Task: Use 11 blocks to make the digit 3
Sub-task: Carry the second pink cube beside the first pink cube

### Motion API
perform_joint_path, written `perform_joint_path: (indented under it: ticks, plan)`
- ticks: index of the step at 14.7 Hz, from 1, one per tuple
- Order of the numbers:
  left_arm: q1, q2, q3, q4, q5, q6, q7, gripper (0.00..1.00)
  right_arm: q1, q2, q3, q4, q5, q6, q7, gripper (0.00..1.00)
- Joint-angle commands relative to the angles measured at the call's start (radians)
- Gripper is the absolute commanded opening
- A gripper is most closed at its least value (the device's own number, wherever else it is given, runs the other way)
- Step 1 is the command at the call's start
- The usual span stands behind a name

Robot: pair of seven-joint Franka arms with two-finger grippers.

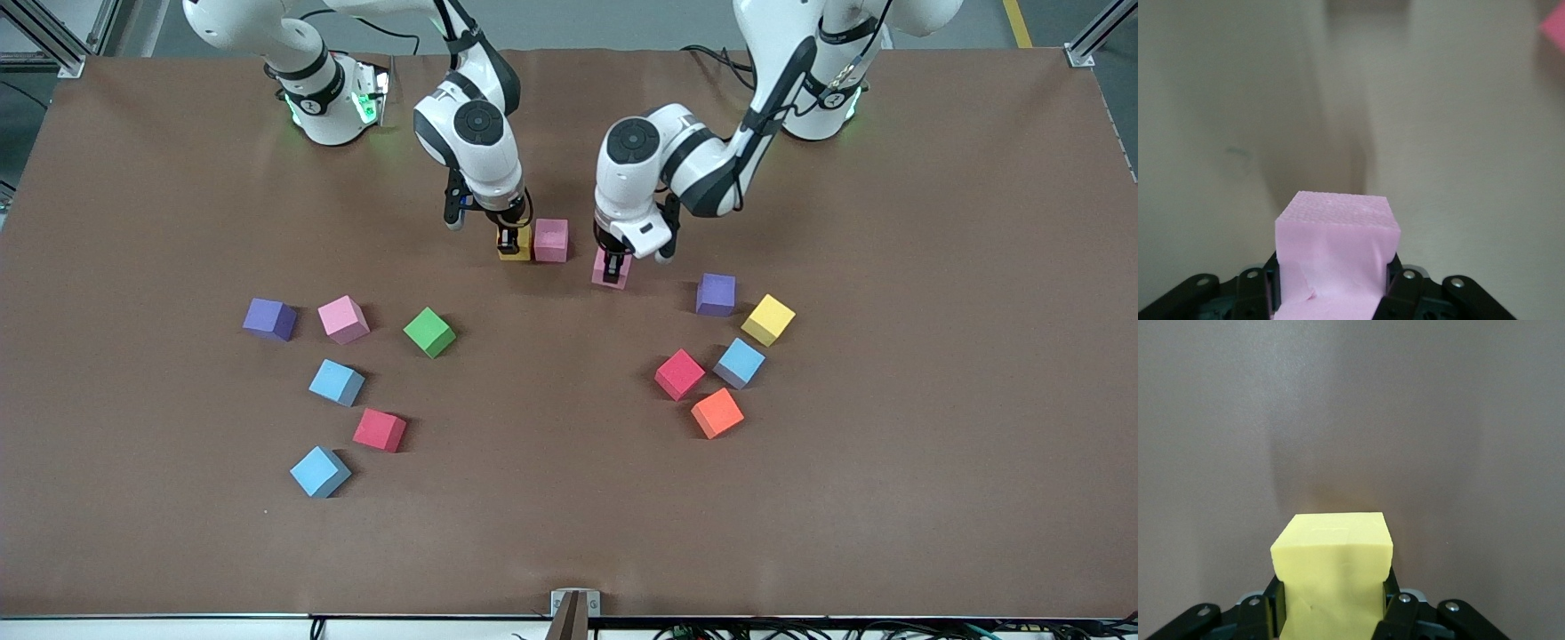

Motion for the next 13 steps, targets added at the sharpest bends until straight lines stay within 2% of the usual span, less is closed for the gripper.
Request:
perform_joint_path:
  ticks: [1, 7, 13]
  plan:
    - [-0.033, -0.018, -0.002, -0.035, 0.002, -0.016, -0.106, 0.28, 0.018, 0.02, 0.002, -0.005, 0.021, 0.028, 0.016, 0.0]
    - [-0.094, 0.021, -0.002, -0.033, 0.002, -0.016, -0.253, 0.28, 0.021, 0.026, 0.002, -0.001, 0.021, 0.029, 0.018, 0.0]
    - [-0.113, 0.053, -0.002, -0.007, -0.005, -0.012, -0.272, 0.28, 0.021, 0.034, 0.002, 0.01, 0.021, 0.031, 0.028, 0.0]
